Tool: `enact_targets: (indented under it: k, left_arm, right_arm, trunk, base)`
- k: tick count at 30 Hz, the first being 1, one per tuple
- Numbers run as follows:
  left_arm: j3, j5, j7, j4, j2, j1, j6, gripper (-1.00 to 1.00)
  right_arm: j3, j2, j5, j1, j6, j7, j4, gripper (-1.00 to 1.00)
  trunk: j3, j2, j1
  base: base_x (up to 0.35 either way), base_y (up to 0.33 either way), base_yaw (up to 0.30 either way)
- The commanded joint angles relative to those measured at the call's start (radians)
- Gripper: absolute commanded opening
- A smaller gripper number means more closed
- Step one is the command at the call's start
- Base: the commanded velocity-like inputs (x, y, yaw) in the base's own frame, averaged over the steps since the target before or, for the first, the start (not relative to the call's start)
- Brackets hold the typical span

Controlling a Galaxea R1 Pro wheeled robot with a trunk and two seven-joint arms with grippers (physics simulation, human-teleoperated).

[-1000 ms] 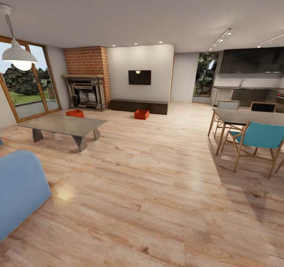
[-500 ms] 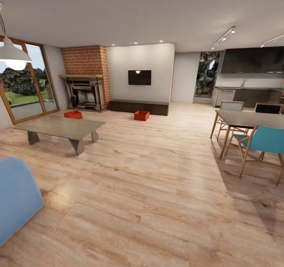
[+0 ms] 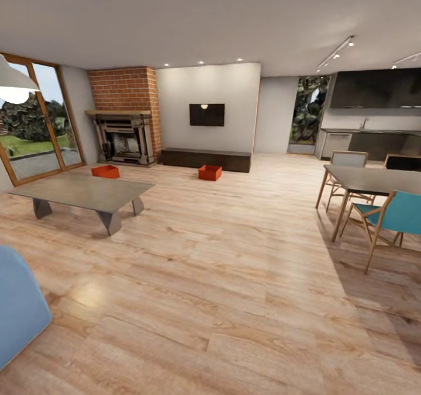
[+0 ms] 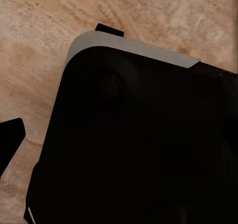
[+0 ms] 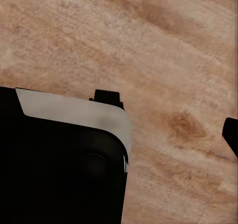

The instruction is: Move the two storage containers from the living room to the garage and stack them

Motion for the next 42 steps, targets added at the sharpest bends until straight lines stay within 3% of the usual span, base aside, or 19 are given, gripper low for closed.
enact_targets:
  k: [1, 17, 42]
  left_arm:
    - [0.007, 0.001, 0.000, 0.000, 0.000, 0.000, -0.002, 1.00]
    - [0.007, 0.001, 0.000, -0.002, 0.002, 0.000, 0.000, 1.00]
    - [0.007, 0.001, 0.000, -0.001, 0.001, 0.000, 0.001, 1.00]
  right_arm:
    - [0.009, 0.001, -0.008, -0.001, -0.005, 0.000, 0.003, 1.00]
    - [0.004, 0.001, -0.021, -0.001, -0.003, -0.002, 0.002, 1.00]
    - [0.015, 0.002, -0.007, -0.001, -0.009, 0.000, 0.001, 1.00]
  trunk:
    - [-0.001, 0.000, 0.001]
    - [-0.001, 0.000, 0.001]
    - [-0.001, 0.000, 0.001]
  base:
    - [0.323, 0.000, 0.000]
    - [0.323, 0.000, 0.000]
    - [0.323, 0.000, 0.000]
